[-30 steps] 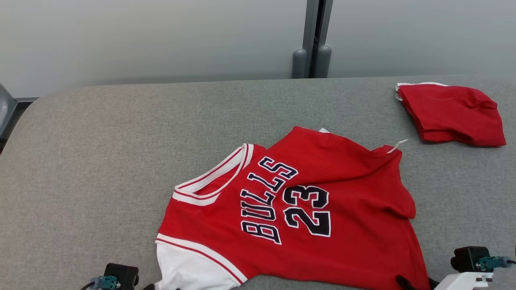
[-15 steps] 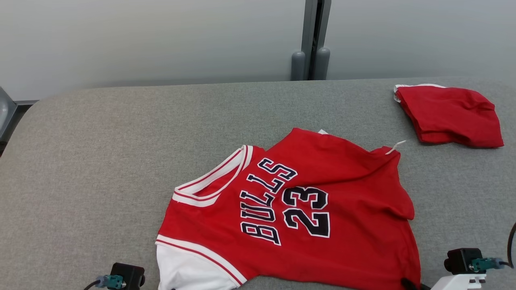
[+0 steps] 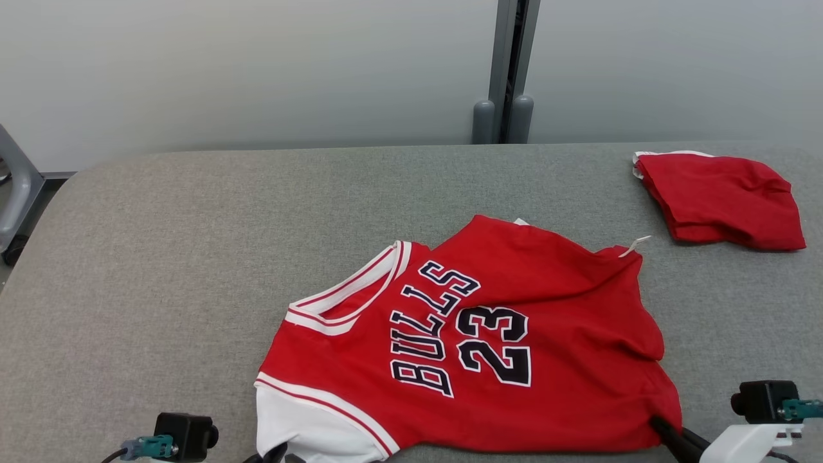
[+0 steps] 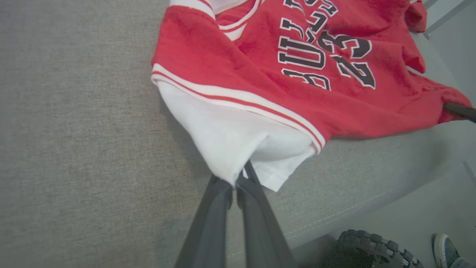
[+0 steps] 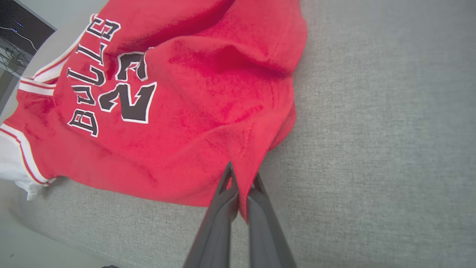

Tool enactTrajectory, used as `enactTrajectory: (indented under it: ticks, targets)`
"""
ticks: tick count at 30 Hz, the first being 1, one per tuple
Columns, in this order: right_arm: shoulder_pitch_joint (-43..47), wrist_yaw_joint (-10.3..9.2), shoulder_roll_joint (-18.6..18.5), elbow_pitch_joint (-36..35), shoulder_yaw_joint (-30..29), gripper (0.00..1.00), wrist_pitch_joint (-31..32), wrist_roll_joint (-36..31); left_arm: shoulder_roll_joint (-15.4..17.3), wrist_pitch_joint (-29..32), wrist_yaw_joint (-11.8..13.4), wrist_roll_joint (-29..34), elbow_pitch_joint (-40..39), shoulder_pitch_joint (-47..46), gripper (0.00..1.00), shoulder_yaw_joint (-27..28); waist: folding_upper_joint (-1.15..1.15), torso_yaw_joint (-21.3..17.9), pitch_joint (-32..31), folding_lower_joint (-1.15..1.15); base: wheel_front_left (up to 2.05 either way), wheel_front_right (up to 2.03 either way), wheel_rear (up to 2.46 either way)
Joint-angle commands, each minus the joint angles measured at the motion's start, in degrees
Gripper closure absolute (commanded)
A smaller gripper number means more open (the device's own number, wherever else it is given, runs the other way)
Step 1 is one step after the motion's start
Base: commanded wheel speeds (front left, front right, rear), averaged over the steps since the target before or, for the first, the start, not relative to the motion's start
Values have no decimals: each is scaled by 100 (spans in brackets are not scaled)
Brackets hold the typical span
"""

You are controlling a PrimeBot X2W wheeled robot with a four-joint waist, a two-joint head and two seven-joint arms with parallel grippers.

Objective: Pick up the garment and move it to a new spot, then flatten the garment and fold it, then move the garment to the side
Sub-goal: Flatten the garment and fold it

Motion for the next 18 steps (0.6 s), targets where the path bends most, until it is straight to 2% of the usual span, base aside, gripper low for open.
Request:
enactTrajectory:
  ticks: [1,9,14,18]
  targets:
    - [38,2,-121,-115,-70,100,24,92,15,40,-22,-136,-189,82,100,67,0,19,-16,0,0,0,0]
    - [78,2,-308,-913,-239,100,120,416,107,77,-38,-657,-1232,176,100,340,0,38,44,0,0,0,0]
    - [-399,2,-470,-1391,-202,100,77,473,240,113,-63,-811,-1571,-299,100,391,0,-40,170,0,0,0,0]
    - [-1106,2,-567,-1544,-166,100,-34,603,365,32,-90,-972,-1544,-1127,100,484,0,-99,403,0,0,0,0]
